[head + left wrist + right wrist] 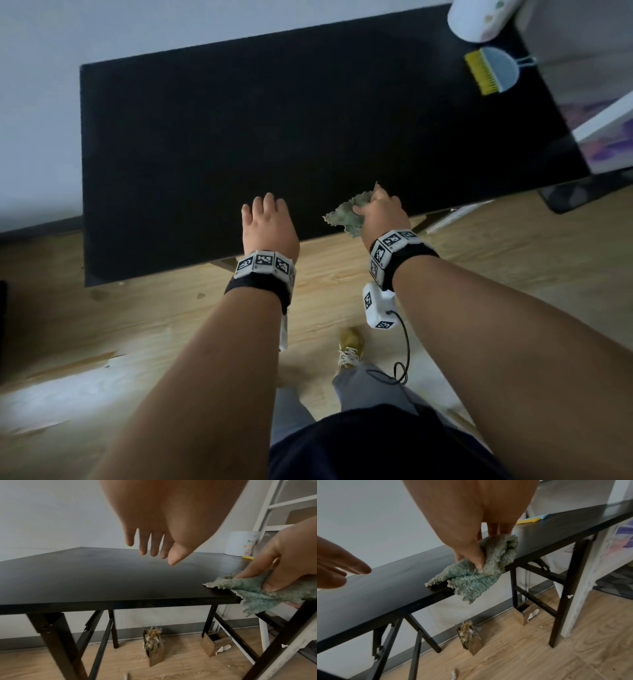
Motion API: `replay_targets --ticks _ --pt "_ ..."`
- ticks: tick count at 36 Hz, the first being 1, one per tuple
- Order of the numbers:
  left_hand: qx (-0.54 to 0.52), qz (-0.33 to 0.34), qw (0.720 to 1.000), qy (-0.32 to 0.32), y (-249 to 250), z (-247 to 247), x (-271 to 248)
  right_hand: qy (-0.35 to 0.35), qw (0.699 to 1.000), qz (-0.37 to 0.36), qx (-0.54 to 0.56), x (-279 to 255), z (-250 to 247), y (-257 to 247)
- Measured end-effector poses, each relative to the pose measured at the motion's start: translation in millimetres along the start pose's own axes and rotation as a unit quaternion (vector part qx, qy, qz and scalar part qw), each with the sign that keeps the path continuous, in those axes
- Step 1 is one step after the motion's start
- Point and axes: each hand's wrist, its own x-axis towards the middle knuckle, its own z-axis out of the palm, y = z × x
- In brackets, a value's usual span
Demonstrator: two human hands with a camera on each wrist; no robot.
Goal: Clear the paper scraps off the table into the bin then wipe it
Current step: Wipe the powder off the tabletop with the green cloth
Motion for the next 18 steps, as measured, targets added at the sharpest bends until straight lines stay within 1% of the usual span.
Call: replay_targets --ticks 3,11,16,18 --pt "0.009 0.010 1.000 0.002 23.5 -3.4 5.6 -0.006 1.000 0.029 -0.004 3.8 -19.3 27.0" --pt "0.018 0.060 0.998 0.011 94.1 -17.0 20.6 0.030 0.992 0.088 -0.088 16.2 -62.5 88.5" --pt "0.028 0.098 0.995 0.022 133.3 -26.8 35.1 0.065 0.989 0.110 -0.067 25.1 -95.3 113.4" --pt "0.031 0.112 0.993 0.022 148.0 -29.7 42.0 0.066 0.990 0.109 -0.057 29.6 -108.9 122.9"
